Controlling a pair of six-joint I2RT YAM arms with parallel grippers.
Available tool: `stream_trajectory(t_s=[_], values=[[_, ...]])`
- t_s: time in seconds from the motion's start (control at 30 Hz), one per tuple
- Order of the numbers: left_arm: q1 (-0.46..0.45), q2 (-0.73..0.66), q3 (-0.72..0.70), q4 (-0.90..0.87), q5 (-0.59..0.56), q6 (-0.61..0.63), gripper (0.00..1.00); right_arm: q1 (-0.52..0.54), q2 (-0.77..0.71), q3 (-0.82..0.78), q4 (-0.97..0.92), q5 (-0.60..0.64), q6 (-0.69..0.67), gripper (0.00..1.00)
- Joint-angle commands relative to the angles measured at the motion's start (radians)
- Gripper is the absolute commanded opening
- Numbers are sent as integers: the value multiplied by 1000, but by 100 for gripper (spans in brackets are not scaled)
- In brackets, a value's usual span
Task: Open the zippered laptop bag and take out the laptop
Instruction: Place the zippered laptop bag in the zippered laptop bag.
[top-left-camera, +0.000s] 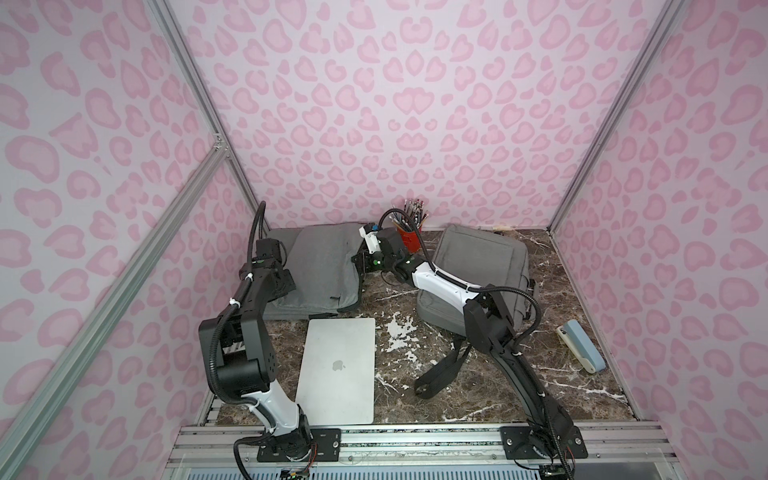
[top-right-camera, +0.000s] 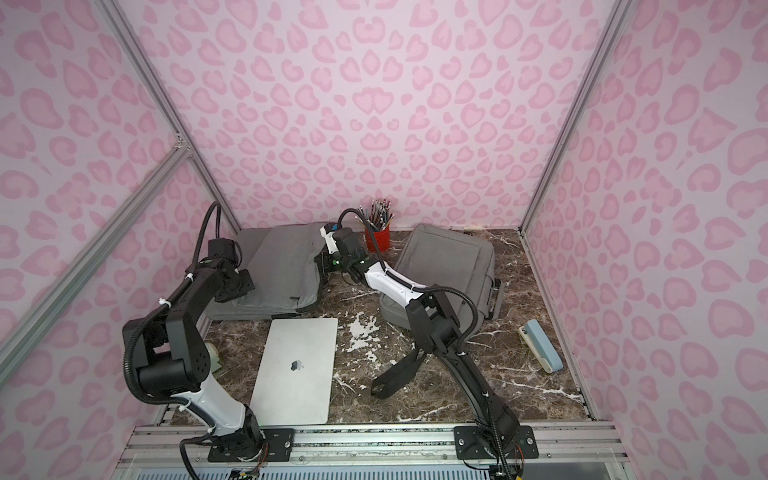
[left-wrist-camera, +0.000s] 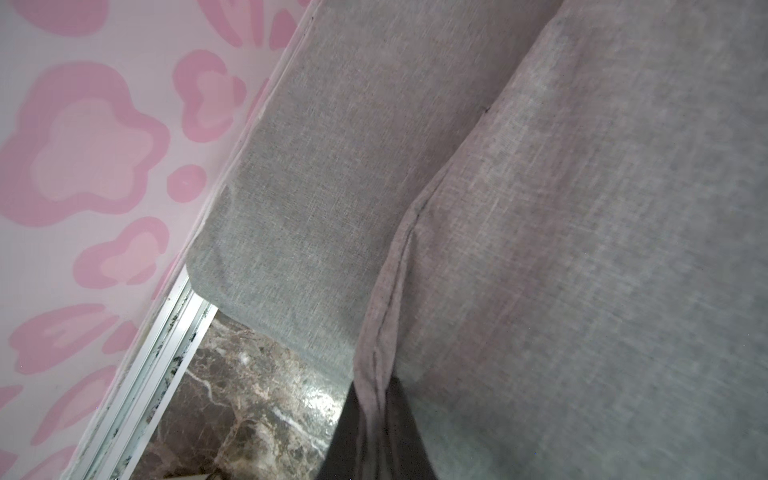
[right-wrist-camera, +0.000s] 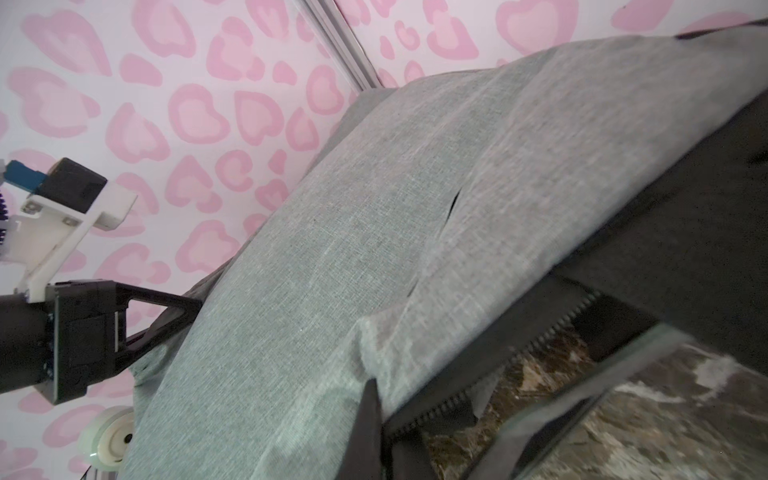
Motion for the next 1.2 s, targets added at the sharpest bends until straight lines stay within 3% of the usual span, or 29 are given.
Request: stream_trajectory(t_s=[0.0,0.17,0.33,0.63,0.77,0.97,1.17], values=[[0,30,31,56,7,29,9,23,57,103,66,-34,-49,0],[4,97,81,26,-6,47,12,26,118,153,73,-35,-25,0],[4,132,104,-1,1,48,22,30,131,148,66,-49,-30,0],[4,41,94,-37,76,25,60,30,120,117,62,-101,-23,0],[-2,-9,112,-87,175,35,66,28,116,117,31,-117,-9,0],[-79,-84,68,-110,336,69,72,21,107,114,16,-125,13,0],[-208,-117,22,-101,376,129,75,14,105,113,-4,-140,13,0]])
